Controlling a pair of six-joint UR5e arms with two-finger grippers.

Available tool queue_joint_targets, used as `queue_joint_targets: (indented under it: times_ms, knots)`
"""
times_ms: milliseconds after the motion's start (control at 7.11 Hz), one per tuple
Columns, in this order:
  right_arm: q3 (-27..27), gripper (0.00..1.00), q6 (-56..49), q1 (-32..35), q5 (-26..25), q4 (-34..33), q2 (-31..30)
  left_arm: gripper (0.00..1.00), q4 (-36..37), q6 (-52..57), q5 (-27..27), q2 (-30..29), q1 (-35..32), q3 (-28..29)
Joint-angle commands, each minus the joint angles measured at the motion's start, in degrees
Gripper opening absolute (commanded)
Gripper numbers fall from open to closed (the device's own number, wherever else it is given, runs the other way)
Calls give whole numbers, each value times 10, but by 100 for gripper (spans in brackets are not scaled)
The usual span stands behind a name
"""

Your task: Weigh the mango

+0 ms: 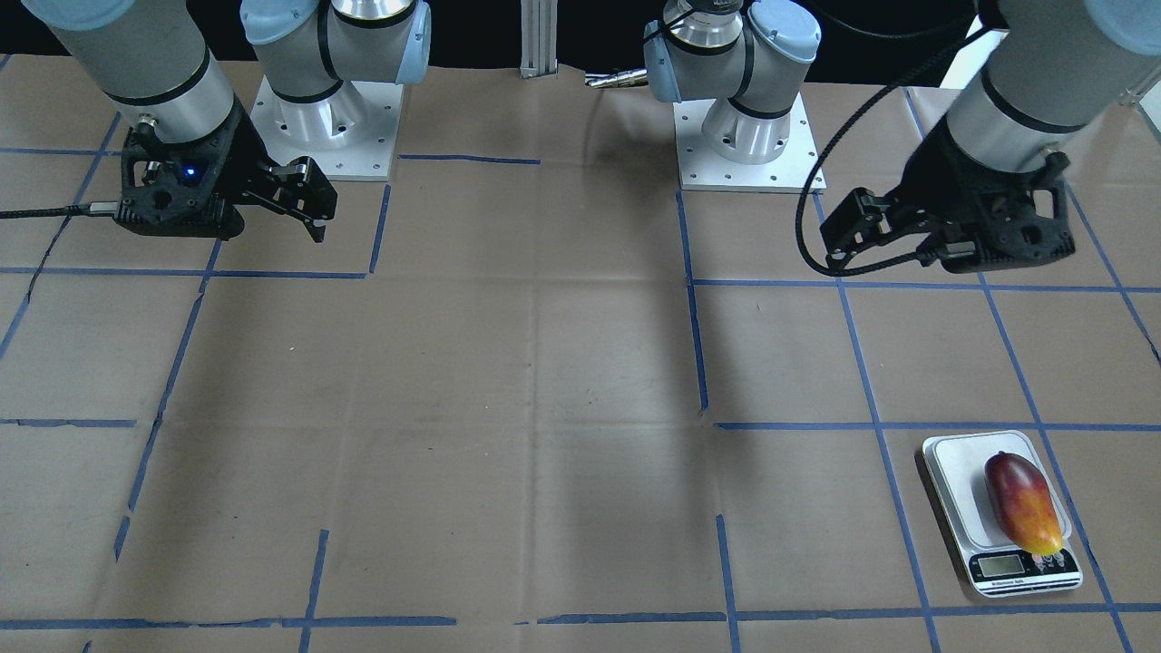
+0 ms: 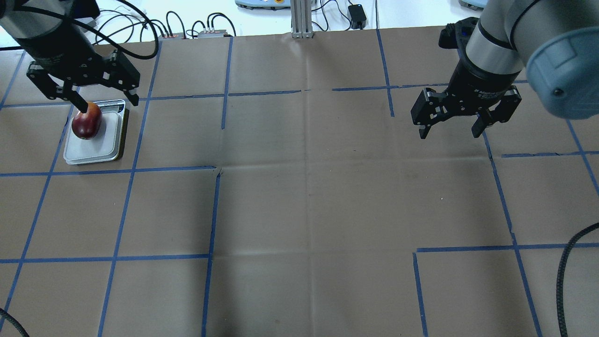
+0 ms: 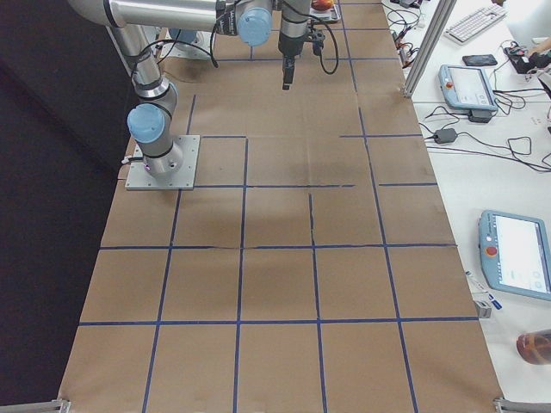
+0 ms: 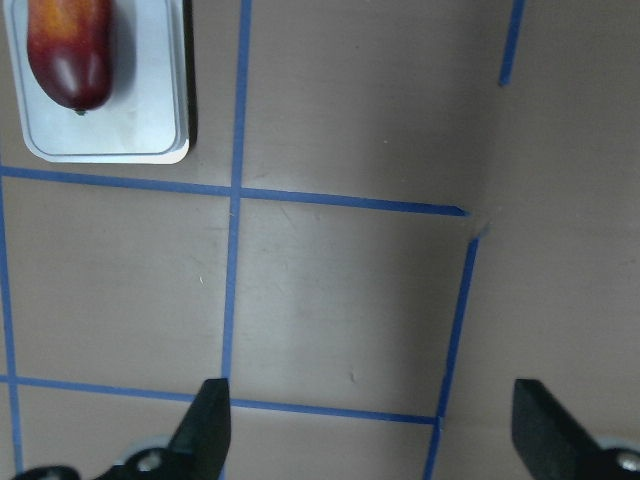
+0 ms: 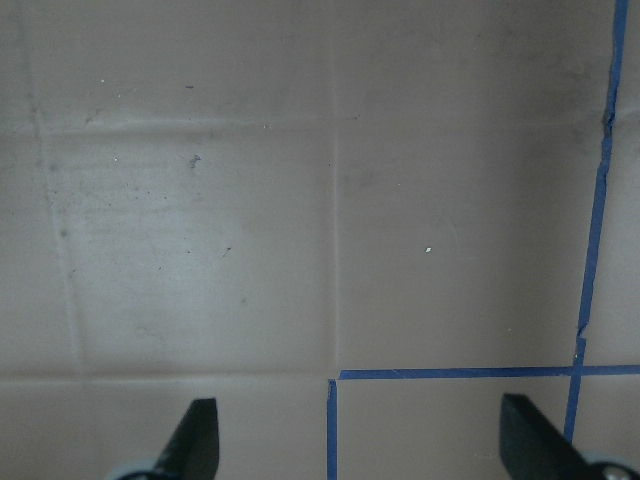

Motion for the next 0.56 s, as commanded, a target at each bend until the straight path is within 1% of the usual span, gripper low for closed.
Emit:
queue_joint_targets:
  times_ms: [0, 141, 422]
  knots:
    - [0, 100, 0, 0, 0, 0, 0, 100, -1, -68, -13, -1, -57, -8]
    - [0, 100, 0, 0, 0, 0, 0, 100, 2, -76, -11, -3, -71, -10]
    - [0, 100, 0, 0, 0, 0, 0, 100, 5, -74, -11, -5, -73, -12]
